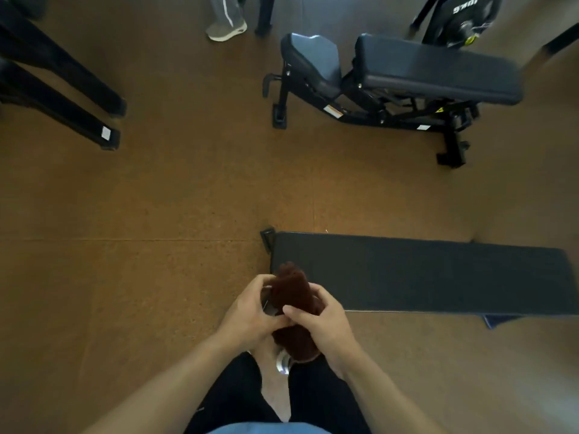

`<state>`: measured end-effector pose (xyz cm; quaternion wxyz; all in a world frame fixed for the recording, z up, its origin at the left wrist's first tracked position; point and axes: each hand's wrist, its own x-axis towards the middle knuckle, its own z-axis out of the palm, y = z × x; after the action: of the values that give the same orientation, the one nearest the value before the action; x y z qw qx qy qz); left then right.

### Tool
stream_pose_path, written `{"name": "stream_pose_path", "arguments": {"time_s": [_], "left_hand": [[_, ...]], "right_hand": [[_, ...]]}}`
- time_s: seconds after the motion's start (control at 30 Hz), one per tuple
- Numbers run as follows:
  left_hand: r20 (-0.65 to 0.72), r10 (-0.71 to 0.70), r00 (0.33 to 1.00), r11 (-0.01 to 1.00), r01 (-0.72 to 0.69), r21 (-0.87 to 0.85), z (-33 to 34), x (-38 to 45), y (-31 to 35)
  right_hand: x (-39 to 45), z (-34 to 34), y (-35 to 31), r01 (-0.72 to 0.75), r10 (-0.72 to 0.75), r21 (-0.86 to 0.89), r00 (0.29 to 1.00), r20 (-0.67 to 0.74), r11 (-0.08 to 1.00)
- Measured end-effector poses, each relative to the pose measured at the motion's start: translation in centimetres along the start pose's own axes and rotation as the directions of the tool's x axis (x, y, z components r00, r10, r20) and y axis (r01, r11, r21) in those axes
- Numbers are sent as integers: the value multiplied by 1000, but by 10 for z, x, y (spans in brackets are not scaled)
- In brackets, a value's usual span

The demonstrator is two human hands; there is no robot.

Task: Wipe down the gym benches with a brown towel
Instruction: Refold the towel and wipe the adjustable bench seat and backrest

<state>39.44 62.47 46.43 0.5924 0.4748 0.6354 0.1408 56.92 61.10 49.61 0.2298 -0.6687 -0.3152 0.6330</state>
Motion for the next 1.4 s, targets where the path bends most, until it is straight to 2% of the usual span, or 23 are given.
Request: {"name": "stream_pose_path", "arguments": {"time_s": [0.07, 0.17, 0.27, 0.37, 0.5, 0.7, 0.87, 1.0, 1.07, 1.13, 1.23, 1.3, 1.4], "left_hand": [[34, 16, 999, 998, -17, 52, -5, 9, 24], [68, 14, 998, 995, -20, 93, -9, 27, 58], [59, 39, 997, 991, -46, 124, -12, 42, 95], [65, 129, 989, 967, -140, 214, -15, 51, 131], [99, 199, 975, 950, -217, 226, -24, 58, 167], [109, 265, 958, 918, -285, 277, -51, 77, 186], [199, 195, 960, 971, -218, 102, -94, 101, 195], [223, 194, 955, 979, -205, 24, -148, 137, 195], [248, 189, 950, 980, -197, 11, -185, 159, 196], [295, 190, 937, 979, -204, 19, -225, 178, 203], [337, 182, 924, 978, -206, 35, -282, 201, 217], [361, 173, 916, 980, -197, 31, -310, 213, 222], [399, 174, 900, 978, -205, 35, -346, 229, 232]], "right_hand": [[2, -13, -14, 25, -25, -1, 999, -29, 1000], [13, -33, -33, 29, -22, 95, 997, -71, 995], [27, -52, -55, 48, -36, 120, 994, -103, 992], [36, -67, -76, 91, -83, 106, 993, -82, 990], [42, -80, -101, 128, -127, 44, 991, -40, 991], [57, -80, -130, 155, -156, -52, 988, -17, 987], [77, -47, -158, 142, -150, -179, 988, -33, 974], [110, -1, -189, 20, -21, -205, 1000, -2, 979], [135, 29, -201, -23, 11, -271, 999, -43, 962], [158, 64, -218, -39, 7, -316, 995, -100, 948], [187, 111, -251, 30, -89, -362, 985, -147, 932], [200, 136, -273, 79, -137, -295, 974, -181, 952], [214, 159, -307, 54, -85, -194, 984, -158, 980]]}}
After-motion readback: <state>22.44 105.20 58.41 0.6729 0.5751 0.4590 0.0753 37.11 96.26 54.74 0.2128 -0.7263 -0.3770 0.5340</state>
